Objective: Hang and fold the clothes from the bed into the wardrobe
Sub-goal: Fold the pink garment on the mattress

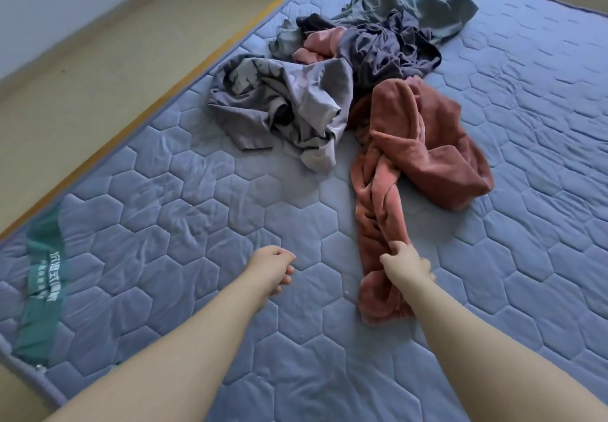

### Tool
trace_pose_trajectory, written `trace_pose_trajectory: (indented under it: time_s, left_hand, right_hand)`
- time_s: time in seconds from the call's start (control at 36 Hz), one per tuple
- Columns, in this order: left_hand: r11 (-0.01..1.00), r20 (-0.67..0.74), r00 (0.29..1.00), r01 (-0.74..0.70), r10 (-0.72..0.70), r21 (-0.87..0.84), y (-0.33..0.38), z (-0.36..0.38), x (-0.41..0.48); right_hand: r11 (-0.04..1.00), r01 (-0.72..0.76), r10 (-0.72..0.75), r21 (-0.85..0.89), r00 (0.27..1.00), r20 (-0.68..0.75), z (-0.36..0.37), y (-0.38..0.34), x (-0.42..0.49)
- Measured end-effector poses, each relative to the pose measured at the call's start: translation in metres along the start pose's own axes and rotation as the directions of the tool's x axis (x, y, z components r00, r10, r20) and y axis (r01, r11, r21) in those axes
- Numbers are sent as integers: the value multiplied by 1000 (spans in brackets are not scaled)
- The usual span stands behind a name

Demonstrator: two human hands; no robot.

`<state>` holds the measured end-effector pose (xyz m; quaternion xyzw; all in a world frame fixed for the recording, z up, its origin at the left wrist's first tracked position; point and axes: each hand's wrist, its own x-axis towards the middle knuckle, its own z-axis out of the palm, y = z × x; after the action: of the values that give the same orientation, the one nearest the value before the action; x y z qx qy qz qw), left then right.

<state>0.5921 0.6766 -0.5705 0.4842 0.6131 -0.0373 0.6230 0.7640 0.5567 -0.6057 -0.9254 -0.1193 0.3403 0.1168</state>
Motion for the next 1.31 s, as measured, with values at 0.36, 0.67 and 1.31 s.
trace_pose_trajectory:
  time_s: [0.36,0.67,1.31]
  left_hand:
    - [987,34,993,-110,114,-116,53,-1,-51]
    - [937,193,969,-82,155,-338,81,-24,-136]
    - [925,480,791,-343,379,-164,64,-91,-298]
  right_hand:
    - [604,226,-228,764,968,-107,-37,-62,-98]
    - [447,95,-414,890,904,111,-73,-72,-199]
    - [266,-13,-301,964,949,96,-141,-57,-294]
